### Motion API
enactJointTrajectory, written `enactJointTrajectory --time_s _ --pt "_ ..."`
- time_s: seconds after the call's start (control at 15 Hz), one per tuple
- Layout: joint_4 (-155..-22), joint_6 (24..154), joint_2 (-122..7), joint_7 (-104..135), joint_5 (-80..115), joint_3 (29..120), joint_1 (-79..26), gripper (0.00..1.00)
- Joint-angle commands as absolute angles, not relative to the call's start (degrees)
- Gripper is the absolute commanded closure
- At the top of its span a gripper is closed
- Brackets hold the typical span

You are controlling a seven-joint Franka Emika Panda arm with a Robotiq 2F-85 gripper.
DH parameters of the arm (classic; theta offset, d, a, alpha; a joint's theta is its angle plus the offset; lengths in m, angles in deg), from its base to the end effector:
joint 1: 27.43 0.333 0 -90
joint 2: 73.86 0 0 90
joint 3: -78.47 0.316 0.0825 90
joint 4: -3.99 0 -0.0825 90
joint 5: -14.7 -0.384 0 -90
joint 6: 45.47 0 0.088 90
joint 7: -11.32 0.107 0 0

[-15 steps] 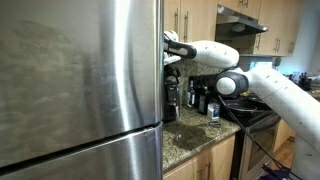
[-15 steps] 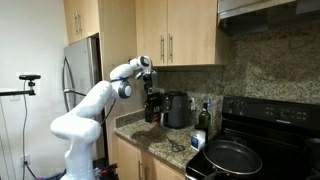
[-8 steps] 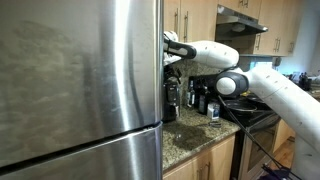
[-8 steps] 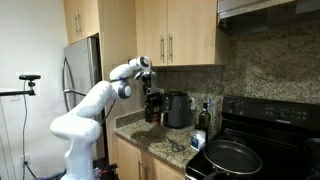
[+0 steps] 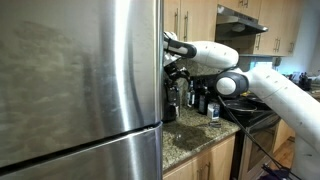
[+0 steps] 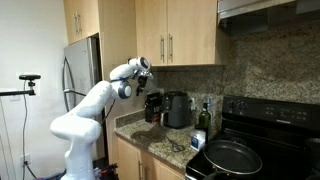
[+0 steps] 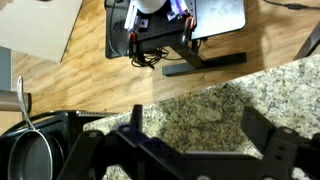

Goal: Put the object in the upper cabinet and close the right upper cabinet door

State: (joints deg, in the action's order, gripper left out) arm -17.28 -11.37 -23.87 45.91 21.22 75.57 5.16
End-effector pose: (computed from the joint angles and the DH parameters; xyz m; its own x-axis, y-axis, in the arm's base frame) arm 0.5515 0.3195 0.5377 0.8812 -0.2413 -0.4065 -0.0323 -0.8886 0.4576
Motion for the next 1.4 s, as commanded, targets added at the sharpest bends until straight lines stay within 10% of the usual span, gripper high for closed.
enactJointTrajectory --time_s 0.0,1.33 --pt "-17.75 -16.13 -20.94 51.78 17.68 76.14 2.7 0.0" --pt "-17.04 13.76 -15.76 45.16 25.74 74.29 0.69 0.0"
